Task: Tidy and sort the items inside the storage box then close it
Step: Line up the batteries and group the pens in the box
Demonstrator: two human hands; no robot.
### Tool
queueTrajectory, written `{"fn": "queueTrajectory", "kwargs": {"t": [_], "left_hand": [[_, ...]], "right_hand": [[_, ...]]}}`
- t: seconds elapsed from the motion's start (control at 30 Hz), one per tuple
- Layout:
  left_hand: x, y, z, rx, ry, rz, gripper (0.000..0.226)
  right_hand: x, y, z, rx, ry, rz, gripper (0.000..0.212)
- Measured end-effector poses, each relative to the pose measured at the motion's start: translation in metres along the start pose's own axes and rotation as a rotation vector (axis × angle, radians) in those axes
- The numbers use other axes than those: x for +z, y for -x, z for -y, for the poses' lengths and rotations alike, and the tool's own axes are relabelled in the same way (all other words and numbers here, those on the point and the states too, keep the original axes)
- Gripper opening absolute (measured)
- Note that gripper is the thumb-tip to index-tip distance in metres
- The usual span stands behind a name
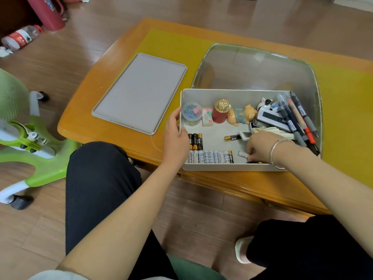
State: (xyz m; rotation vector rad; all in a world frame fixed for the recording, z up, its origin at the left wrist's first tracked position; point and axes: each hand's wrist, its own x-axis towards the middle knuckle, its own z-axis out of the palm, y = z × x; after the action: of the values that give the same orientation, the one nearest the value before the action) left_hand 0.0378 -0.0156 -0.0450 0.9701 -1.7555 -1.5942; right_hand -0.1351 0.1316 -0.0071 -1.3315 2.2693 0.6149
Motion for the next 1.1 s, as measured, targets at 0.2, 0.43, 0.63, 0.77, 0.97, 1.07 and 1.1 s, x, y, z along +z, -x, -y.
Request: {"fn": "queueTrajectory", "kwargs": {"t": [0.2, 0.43, 0.63, 0.77, 0.97, 1.07, 1.1], "left_hand": [[0.000, 0.000, 0.000, -0.010, 0.001, 0.002, 0.046], [0.000, 0.000, 0.001, -0.002, 0.003, 0.003, 0.049], [0.000, 0.000, 0.000, 0.015, -0.008, -0.003, 0.049], [0.000, -0.001, 0.000, 0.001, 0.016, 0.001, 0.049], [0.000, -0.001, 0.003, 0.000, 0.030, 0.002, 0.048], [0.000, -0.001, 0.001, -0.004, 0.032, 0.008, 0.048], [0.000, -0.001, 0.001, -0.007, 0.036, 0.011, 0.048]], "right_hand": [[-0.002, 0.007, 0.001, -0.072, -0.026, -0.083, 0.033], [-0.017, 0.011, 0.023, -0.130, -0.434, -0.315, 0.011], [-0.017, -0.018, 0.047, -0.080, -0.647, -0.310, 0.031], [-0.019, -0.026, 0.036, -0.036, -0.557, -0.325, 0.029], [-0.027, -0.029, 0.014, -0.084, -0.460, -0.416, 0.035], [-0.034, -0.038, 0.016, -0.101, -0.228, -0.343, 0.025], [-0.034, -0.040, 0.019, -0.097, -0.140, -0.335, 0.020]]}}
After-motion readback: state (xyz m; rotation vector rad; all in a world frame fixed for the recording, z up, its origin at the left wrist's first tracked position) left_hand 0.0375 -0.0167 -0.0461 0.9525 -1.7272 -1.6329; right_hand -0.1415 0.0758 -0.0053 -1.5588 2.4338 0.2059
